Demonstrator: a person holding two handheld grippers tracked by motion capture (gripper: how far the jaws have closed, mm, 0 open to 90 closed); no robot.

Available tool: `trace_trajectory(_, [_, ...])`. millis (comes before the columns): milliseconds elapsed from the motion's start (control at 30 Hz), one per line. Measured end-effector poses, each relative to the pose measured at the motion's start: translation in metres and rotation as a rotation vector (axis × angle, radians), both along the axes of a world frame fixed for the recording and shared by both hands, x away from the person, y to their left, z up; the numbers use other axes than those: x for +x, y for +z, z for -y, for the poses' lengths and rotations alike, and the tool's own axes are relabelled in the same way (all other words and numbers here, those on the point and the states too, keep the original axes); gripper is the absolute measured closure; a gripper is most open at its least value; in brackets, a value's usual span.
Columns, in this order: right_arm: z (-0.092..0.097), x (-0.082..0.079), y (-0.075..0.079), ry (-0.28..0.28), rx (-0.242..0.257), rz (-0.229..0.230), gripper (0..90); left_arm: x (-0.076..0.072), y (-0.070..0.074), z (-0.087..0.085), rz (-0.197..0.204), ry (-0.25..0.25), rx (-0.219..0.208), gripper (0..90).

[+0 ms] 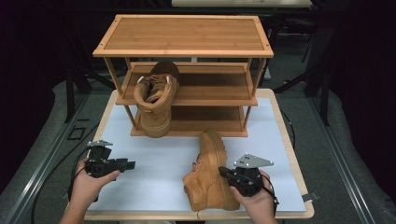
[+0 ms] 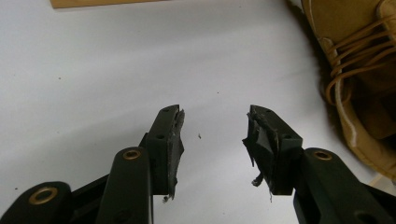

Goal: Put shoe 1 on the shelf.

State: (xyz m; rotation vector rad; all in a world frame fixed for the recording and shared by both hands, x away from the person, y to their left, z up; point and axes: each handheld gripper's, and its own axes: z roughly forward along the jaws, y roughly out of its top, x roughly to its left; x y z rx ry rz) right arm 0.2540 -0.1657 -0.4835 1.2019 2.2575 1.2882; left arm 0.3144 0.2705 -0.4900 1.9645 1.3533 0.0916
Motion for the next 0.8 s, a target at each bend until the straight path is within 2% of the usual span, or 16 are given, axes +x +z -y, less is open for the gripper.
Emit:
trace_trajectory(167, [0.016,0.002,0.002,-0.047,0.020,0.001,90.0,0.000,0.000,-0.002,-0.001,0.003,0.000,54.7])
trace_trajectory(233, [0.026,0.003,0.002,-0.085,0.023,-0.009,90.0,0.000,0.000,-0.002,0.000,0.003,0.000,54.7])
trace_trajectory(267, [0.035,0.005,0.001,-0.124,0.031,-0.020,90.0,0.000,0.000,-0.001,0.000,0.005,-0.002,54.7])
trace_trajectory(300, [0.046,0.008,-0.002,-0.109,0.092,-0.047,90.0,0.000,0.000,-0.001,-0.001,0.002,-0.001,54.7])
trace_trajectory(367, [0.062,0.013,-0.007,-0.156,0.136,-0.090,90.0,0.000,0.000,0.000,0.001,0.000,0.003,54.7])
trace_trajectory(400, [0.074,0.015,-0.011,-0.149,0.182,-0.128,90.0,0.000,0.000,0.000,-0.002,-0.001,0.003,54.7])
trace_trajectory(433, [0.078,0.016,-0.013,-0.178,0.184,-0.130,90.0,0.000,-0.001,0.001,-0.003,-0.003,0.007,54.7])
trace_trajectory(467, [0.087,0.018,-0.019,-0.228,0.147,-0.147,90.0,0.001,-0.001,0.001,-0.003,-0.003,0.010,54.7])
trace_trajectory(533, [0.090,0.020,-0.023,-0.242,0.136,-0.151,90.0,0.001,-0.003,0.001,-0.004,0.000,0.014,54.7])
trace_trajectory(567, [0.093,0.021,-0.027,-0.274,0.096,-0.169,90.0,0.001,-0.004,0.001,-0.007,0.000,0.016,54.7])
trace_trajectory(600, [0.096,0.023,-0.031,-0.282,0.087,-0.192,90.0,0.002,-0.004,0.001,-0.010,-0.001,0.019,54.7])
trace_trajectory(633, [0.101,0.024,-0.036,-0.289,0.087,-0.223,90.0,0.002,-0.004,0.000,-0.013,0.001,0.018,54.7])
trace_trajectory(667, [0.103,0.025,-0.039,-0.307,0.110,-0.218,90.0,0.002,-0.005,0.000,-0.015,0.002,0.018,54.7])
trace_trajectory(700, [0.108,0.027,-0.042,-0.283,0.162,-0.234,90.0,0.002,-0.005,-0.001,-0.015,0.007,0.015,54.7])
trace_trajectory(733, [0.111,0.027,-0.043,-0.271,0.184,-0.251,90.0,0.002,-0.006,-0.001,-0.016,0.007,0.016,54.7])
trace_trajectory(800, [0.110,0.028,-0.044,-0.278,0.160,-0.237,90.0,0.001,-0.006,-0.002,-0.015,0.009,0.015,54.7])
